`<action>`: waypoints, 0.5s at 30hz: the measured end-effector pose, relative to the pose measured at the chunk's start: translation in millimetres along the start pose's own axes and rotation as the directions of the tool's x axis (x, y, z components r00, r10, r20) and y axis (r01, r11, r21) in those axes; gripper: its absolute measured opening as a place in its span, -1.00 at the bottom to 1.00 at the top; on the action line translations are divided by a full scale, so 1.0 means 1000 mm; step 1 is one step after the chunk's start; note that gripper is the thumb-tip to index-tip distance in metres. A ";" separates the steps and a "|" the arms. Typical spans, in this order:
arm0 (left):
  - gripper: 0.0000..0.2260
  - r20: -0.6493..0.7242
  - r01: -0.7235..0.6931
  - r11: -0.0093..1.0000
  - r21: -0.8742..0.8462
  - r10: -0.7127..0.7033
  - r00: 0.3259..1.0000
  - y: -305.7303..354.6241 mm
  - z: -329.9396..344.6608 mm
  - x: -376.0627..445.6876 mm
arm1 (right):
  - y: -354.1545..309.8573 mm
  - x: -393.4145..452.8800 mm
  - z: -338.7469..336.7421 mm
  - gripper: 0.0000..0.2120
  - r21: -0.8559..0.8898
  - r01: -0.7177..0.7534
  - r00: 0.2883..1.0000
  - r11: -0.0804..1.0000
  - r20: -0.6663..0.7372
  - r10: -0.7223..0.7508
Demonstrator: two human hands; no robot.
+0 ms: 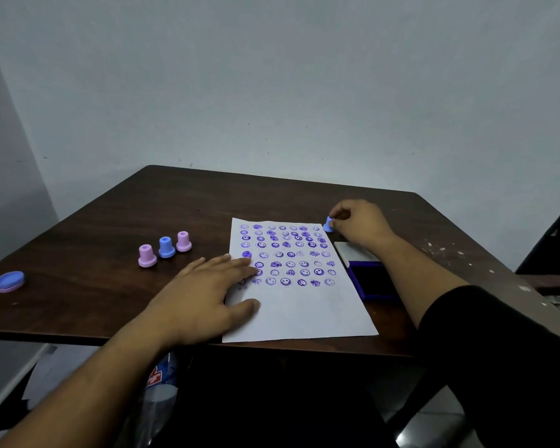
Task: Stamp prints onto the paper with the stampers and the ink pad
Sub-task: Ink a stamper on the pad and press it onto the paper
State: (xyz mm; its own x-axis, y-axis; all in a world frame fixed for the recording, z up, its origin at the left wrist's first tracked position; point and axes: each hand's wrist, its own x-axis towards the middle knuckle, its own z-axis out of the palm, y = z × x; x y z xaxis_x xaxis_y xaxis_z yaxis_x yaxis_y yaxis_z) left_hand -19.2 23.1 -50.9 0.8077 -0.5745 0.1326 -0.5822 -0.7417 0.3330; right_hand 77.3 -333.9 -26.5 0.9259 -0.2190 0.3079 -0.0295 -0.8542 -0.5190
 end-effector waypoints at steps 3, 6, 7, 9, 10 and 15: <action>-0.34 -0.001 -0.003 1.000 0.001 0.003 1.000 0.000 0.000 0.000 | 0.001 0.000 0.003 -0.87 -0.015 0.000 1.000 1.000 -0.018 -0.001; -0.34 0.003 -0.003 1.000 0.000 0.003 1.000 0.001 -0.001 0.000 | -0.001 -0.001 0.004 -0.90 -0.056 0.019 0.999 0.998 -0.031 -0.021; -0.34 0.004 -0.002 1.000 -0.001 0.002 1.000 0.001 -0.001 0.000 | -0.002 -0.001 0.005 -0.91 -0.066 0.025 0.999 0.997 -0.032 -0.027; -0.34 0.003 0.000 1.000 -0.001 0.000 1.000 0.002 -0.002 0.000 | -0.003 -0.001 0.005 -0.91 -0.076 0.025 0.999 0.997 -0.038 -0.028; -0.34 0.003 0.000 1.000 0.000 0.000 1.000 0.002 -0.002 0.000 | -0.004 -0.001 0.005 -0.90 -0.077 0.023 0.999 0.997 -0.042 -0.027; -0.34 0.010 -0.002 1.000 -0.003 0.002 1.000 0.001 -0.002 0.000 | -0.009 -0.005 -0.004 -0.91 -0.047 0.018 0.996 0.999 -0.086 -0.022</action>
State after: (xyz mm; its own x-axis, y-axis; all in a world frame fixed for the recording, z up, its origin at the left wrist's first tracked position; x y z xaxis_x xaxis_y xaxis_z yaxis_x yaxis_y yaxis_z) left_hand -19.4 22.8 -48.2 0.8058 -0.5792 0.1238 -0.5833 -0.7398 0.3354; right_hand 71.1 -326.5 -20.3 0.8903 -0.2401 0.3869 -0.0305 -0.8792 -0.4755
